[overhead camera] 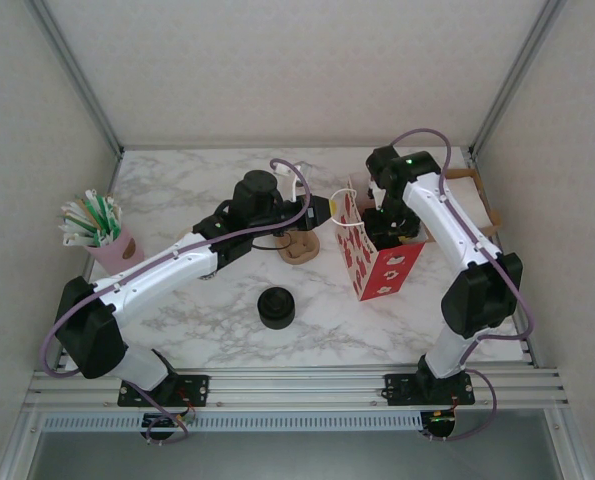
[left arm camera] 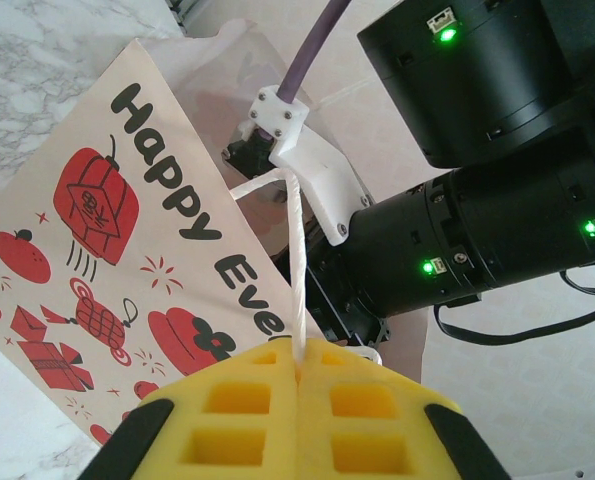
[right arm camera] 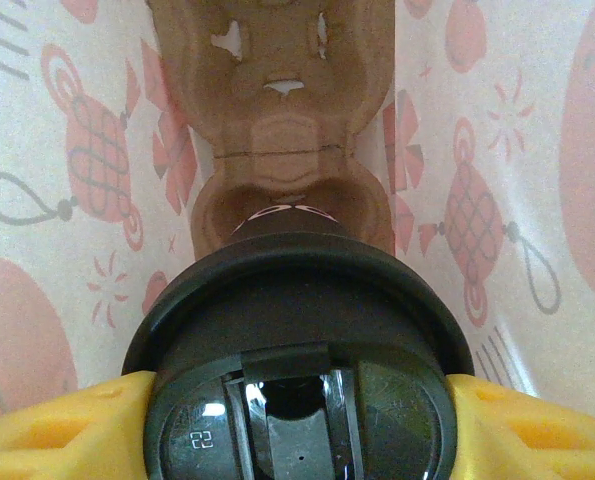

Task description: Pack the takeout coffee

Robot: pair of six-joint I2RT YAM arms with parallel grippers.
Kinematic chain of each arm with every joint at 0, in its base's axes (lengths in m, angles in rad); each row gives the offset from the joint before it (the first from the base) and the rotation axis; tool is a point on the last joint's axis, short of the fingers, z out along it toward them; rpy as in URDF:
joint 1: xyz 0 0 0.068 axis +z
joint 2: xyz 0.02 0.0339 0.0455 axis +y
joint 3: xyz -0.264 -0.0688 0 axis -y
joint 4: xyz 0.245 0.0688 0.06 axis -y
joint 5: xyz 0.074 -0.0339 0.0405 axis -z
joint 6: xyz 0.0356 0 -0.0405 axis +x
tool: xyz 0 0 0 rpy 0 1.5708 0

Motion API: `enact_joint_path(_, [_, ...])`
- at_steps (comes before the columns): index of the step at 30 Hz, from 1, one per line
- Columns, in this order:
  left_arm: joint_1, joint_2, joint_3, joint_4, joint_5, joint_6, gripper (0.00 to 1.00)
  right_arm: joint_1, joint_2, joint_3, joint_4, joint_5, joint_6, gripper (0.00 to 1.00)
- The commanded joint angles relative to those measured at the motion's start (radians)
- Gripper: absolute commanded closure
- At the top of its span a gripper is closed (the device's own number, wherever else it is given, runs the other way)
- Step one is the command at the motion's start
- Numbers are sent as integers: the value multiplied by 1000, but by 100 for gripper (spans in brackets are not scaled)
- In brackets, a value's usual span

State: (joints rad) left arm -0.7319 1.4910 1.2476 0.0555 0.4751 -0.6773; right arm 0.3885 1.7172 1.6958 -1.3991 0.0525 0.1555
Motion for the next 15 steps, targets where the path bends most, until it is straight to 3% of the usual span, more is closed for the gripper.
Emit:
enact_joint_path(1, [-11,-32,6,1,-10,12,98,-7,10,23,-18,12,-4,33])
enact_joint_path(15, [-10,-26,13,-7,-10,15,98,-16,4,-34,82,13,-14,33])
